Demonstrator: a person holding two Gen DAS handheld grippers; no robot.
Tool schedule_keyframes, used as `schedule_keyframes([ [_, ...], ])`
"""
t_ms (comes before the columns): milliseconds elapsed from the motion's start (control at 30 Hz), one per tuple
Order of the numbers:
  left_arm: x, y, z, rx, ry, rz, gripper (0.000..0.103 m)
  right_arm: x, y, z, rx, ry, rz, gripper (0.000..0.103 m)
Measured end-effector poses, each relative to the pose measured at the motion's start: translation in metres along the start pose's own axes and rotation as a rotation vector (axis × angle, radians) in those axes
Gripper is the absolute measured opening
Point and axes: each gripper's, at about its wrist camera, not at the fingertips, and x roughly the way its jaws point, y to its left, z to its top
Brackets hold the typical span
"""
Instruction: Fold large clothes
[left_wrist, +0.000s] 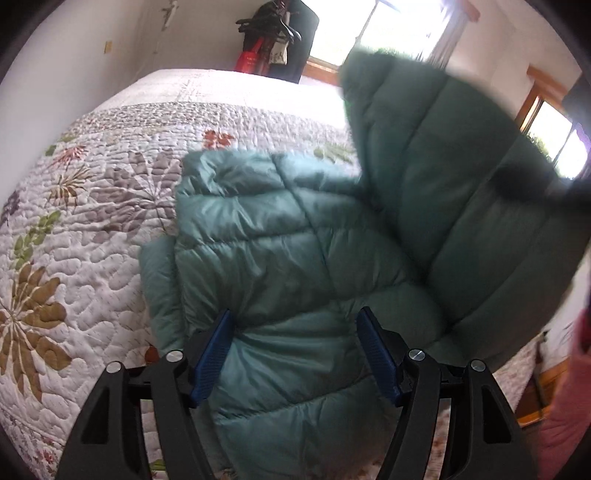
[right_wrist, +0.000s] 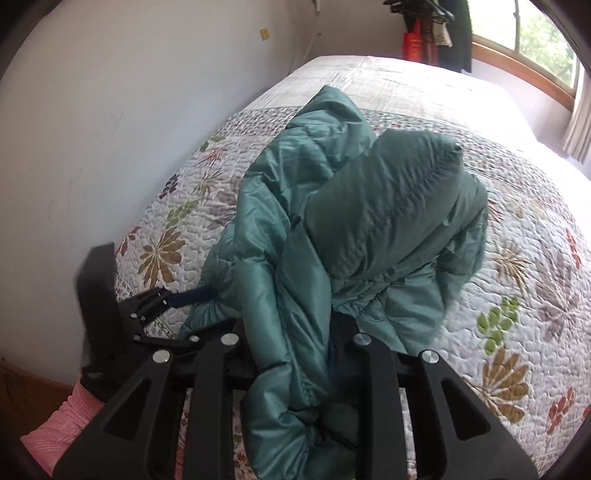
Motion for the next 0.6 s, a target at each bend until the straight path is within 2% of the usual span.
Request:
schedule_keyframes([
  [100,-0.023,0.015,0.011,-0.046,-0.051,-0.056,0.069,0.022,0.012,0.002,-0.022,0.031,0.012,0.026],
  [233,-0.034,0.033,0.032,-0.117,-0.067,-0.193,0.069,0.049,0.026,0.000,-0.042,0.062,0.039,0.030],
  [333,-0.023,0.038,0.046,-0.130,-0.044,-0.252,0.069,0.062,0.033,-0.002,-0.043,0.068,0.056,0.034],
  [467,-0.001,0.039,0.060,-0.167,0.005,-0.381,0.069,0.073,0.038,-0.006,-0.059,0.058,0.068,0.041],
  [600,0.010,0.024,0.069,-0.096,0.023,-0.419,0.074,0.076,0.046,-0.012,-0.105,0.035,0.074,0.054],
])
